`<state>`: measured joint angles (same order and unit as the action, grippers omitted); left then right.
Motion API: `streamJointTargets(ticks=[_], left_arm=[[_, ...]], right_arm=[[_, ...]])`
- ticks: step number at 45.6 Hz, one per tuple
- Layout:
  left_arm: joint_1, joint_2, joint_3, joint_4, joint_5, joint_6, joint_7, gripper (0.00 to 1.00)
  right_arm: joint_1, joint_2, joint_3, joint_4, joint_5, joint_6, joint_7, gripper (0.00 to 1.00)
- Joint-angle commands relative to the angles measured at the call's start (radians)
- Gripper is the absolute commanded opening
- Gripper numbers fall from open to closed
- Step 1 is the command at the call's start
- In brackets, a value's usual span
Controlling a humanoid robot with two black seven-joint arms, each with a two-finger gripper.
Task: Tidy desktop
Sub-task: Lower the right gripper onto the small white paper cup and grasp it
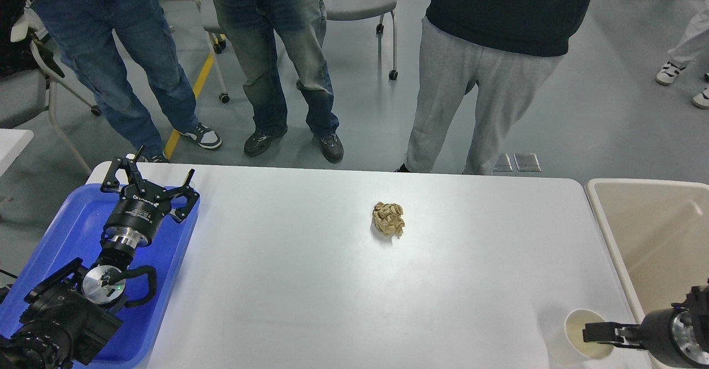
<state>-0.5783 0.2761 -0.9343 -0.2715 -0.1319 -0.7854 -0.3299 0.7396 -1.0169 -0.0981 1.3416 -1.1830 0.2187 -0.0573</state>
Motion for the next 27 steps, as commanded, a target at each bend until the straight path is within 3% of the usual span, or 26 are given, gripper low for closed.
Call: streamJointTargets(ticks=[1, 4, 11, 15, 18, 27], left_arm=[[0.0, 0.0, 0.0, 0.0, 0.0, 0.0, 0.0, 1.0], [0.0, 0.0, 0.0, 0.0, 0.0, 0.0, 0.0, 1.0], [0.0, 0.0, 0.0, 0.0, 0.0, 0.0, 0.0, 1.0], [0.0, 0.0, 0.0, 0.0, 0.0, 0.0, 0.0, 1.0], [0.0, 0.0, 0.0, 0.0, 0.0, 0.0, 0.0, 1.0], [0.0, 0.0, 0.0, 0.0, 0.0, 0.0, 0.0, 1.0]], right_arm=[[-0.016, 0.02, -0.006, -0.025, -0.004, -0.015, 0.033, 0.81], [-0.017, 0.02, -0.006, -0.025, -0.02, -0.015, 0.034, 0.6], [-0.019, 0.018, -0.008, -0.025, -0.038, -0.016, 0.034, 0.37], [-0.02, 0.018, -0.008, -0.024, -0.038, -0.016, 0.034, 0.11], [-0.02, 0.017, -0.006, -0.024, -0.04, -0.016, 0.034, 0.0], [-0.02, 0.001, 0.001, -0.013, -0.035, -0.016, 0.037, 0.0]])
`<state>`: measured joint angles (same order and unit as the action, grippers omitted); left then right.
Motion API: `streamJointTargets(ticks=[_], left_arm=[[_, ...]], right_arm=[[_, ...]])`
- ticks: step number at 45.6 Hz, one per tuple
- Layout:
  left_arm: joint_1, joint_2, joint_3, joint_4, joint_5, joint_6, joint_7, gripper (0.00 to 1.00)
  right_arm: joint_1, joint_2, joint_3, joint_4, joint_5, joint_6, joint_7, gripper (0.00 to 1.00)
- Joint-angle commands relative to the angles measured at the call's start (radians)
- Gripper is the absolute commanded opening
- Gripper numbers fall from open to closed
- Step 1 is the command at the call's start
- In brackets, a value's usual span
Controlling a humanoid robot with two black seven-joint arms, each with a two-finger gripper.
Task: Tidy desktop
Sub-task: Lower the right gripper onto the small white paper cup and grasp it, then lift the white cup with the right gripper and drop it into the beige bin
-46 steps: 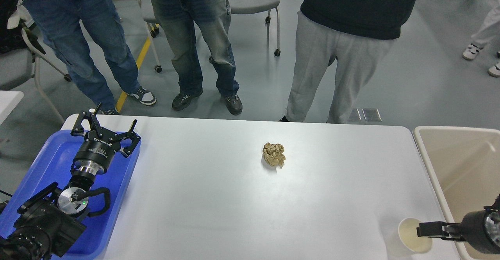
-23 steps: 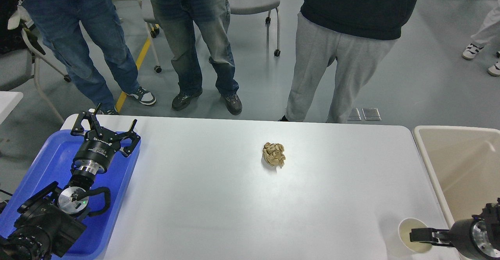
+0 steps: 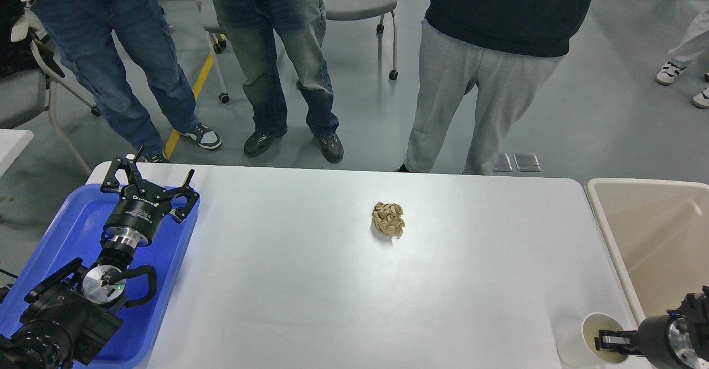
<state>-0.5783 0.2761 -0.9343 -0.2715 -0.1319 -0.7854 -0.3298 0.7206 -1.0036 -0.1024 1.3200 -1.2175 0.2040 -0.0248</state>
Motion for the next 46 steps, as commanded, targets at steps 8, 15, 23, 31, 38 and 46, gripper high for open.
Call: streamJointTargets(ticks=[8, 15, 23, 31, 38, 46], left_arm=[[0.0, 0.0, 0.0, 0.0, 0.0, 0.0, 0.0, 1.0], [0.0, 0.0, 0.0, 0.0, 0.0, 0.0, 0.0, 1.0], [0.0, 0.0, 0.0, 0.0, 0.0, 0.0, 0.0, 1.0], [0.0, 0.0, 0.0, 0.0, 0.0, 0.0, 0.0, 1.0], [0.0, 0.0, 0.0, 0.0, 0.0, 0.0, 0.0, 1.0], [0.0, 0.0, 0.0, 0.0, 0.0, 0.0, 0.0, 1.0]], right_arm=[[0.002, -0.065, 0.01, 0.036, 0.007, -0.002, 0.045, 0.0], [0.039, -0.185, 0.018, 0.145, 0.035, 0.023, 0.049, 0.0], [0.178, -0.335, 0.018, 0.245, 0.122, 0.156, 0.049, 0.0], [0.377, -0.437, 0.02, 0.254, 0.17, 0.336, 0.048, 0.0], [0.557, -0.512, 0.02, 0.249, 0.185, 0.529, 0.036, 0.0], [0.646, -0.553, 0.021, 0.226, 0.187, 0.581, 0.026, 0.0]])
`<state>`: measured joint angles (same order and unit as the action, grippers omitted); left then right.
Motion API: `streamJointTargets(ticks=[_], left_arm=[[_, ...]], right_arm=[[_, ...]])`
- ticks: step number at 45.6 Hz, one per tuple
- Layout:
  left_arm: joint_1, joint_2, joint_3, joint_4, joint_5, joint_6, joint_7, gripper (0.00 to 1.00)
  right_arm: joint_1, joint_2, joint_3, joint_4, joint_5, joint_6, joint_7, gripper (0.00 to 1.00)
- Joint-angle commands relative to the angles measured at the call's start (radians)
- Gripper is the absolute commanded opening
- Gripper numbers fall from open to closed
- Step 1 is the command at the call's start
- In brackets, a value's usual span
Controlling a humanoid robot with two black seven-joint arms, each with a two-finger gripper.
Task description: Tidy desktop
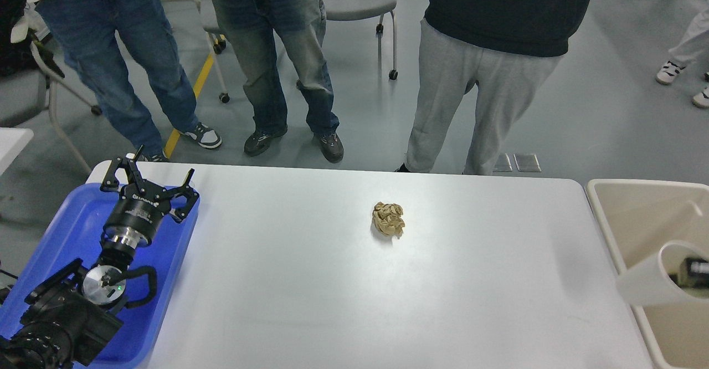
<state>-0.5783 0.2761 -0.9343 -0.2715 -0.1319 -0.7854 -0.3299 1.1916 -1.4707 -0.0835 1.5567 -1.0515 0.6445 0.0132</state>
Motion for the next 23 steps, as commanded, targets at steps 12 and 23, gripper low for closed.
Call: streamJointTargets(ticks=[12, 23], left_arm=[[0.0, 0.0, 0.0, 0.0, 0.0, 0.0, 0.0, 1.0], [0.0, 0.0, 0.0, 0.0, 0.0, 0.0, 0.0, 1.0]], right_arm=[[0.201, -0.069, 0.005, -0.196, 0.028, 0.132, -0.009, 0.0], [0.138, 0.038, -0.019, -0.431, 0.206, -0.09, -0.007, 0.0]])
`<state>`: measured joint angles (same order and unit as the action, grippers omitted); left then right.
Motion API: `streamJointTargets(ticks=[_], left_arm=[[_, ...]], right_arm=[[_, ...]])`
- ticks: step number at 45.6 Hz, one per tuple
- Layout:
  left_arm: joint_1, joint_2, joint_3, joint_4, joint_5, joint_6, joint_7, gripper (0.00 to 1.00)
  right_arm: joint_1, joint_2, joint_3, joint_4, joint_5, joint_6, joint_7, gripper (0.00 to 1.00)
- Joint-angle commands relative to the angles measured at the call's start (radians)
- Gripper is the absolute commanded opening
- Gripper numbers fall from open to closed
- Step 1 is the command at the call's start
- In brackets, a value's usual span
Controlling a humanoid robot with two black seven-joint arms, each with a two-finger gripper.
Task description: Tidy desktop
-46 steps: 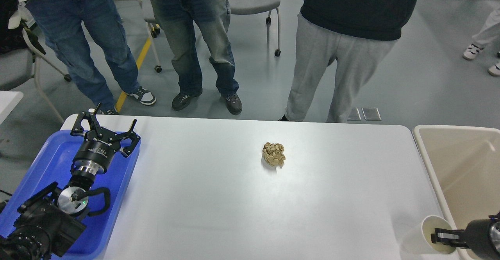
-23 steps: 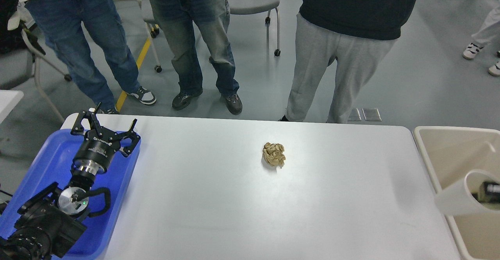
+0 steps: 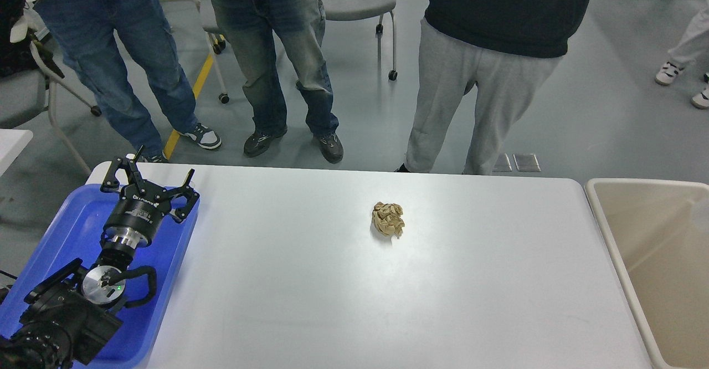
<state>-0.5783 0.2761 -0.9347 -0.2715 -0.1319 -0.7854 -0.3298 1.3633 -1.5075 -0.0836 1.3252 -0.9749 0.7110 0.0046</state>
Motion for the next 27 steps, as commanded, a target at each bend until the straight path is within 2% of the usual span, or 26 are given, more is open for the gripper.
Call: streamJointTargets(ticks=[1, 9, 18, 27], left_arm=[[0.0, 0.0, 0.001, 0.0, 0.0, 0.0, 0.0, 1.0], [0.0, 0.0, 0.001, 0.0, 0.0, 0.0, 0.0, 1.0], [0.0, 0.0, 0.001, 0.0, 0.0, 0.0, 0.0, 1.0], [0.0, 0.0, 0.001, 0.0, 0.0, 0.0, -0.002, 1.0]], right_arm=[[-0.049, 0.088, -0.021, -0.217, 0.149, -0.186, 0.002, 0.0], [-0.2, 0.22, -0.021, -0.357, 0.333, -0.398, 0.002, 0.0], [-0.345, 0.435, -0.019, -0.546, 0.597, -0.671, 0.0, 0.0], [-0.435, 0.651, -0.007, -0.805, 0.841, -0.775, -0.002, 0.0]])
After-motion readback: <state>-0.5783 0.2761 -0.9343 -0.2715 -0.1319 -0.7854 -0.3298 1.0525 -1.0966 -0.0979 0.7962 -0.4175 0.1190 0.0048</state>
